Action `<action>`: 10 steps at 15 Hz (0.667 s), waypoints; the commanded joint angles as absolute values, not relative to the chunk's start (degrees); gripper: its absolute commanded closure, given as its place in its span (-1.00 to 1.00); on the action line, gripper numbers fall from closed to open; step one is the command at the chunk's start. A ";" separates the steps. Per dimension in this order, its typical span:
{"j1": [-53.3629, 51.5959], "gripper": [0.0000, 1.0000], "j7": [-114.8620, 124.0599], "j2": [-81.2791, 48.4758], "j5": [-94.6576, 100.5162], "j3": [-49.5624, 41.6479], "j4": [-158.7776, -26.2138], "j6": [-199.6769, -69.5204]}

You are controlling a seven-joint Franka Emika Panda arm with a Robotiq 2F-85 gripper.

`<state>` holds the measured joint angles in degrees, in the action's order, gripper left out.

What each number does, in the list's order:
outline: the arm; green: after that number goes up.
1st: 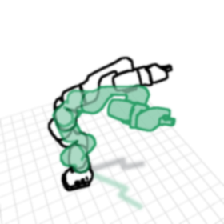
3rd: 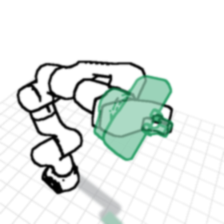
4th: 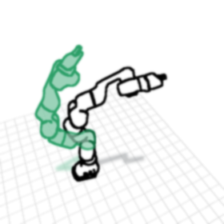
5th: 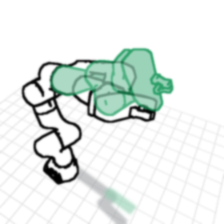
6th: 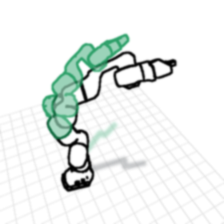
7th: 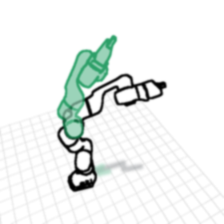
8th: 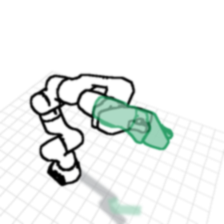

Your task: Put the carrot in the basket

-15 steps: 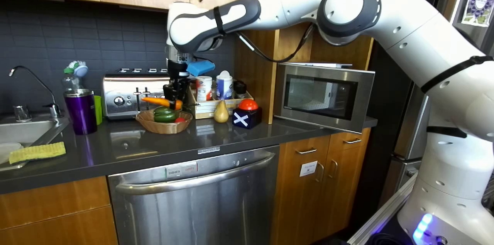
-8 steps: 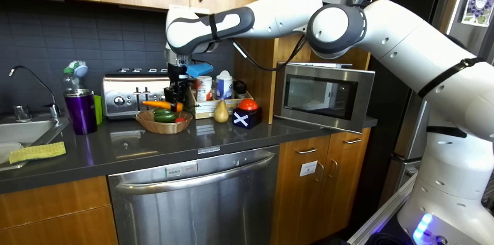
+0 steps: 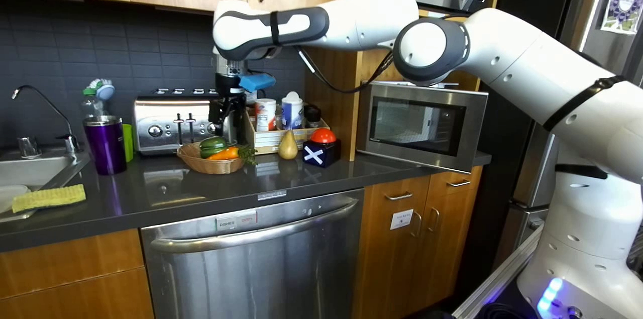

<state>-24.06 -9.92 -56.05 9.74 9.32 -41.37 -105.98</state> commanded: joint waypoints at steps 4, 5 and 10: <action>-25.27 -1.00 -3.77 -55.42 9.48 8.84 -37.65 -101.66; -25.25 -0.99 -2.13 -55.06 9.38 8.81 -37.89 -101.06; -25.14 -1.00 8.29 -52.20 9.28 8.61 -39.68 -98.50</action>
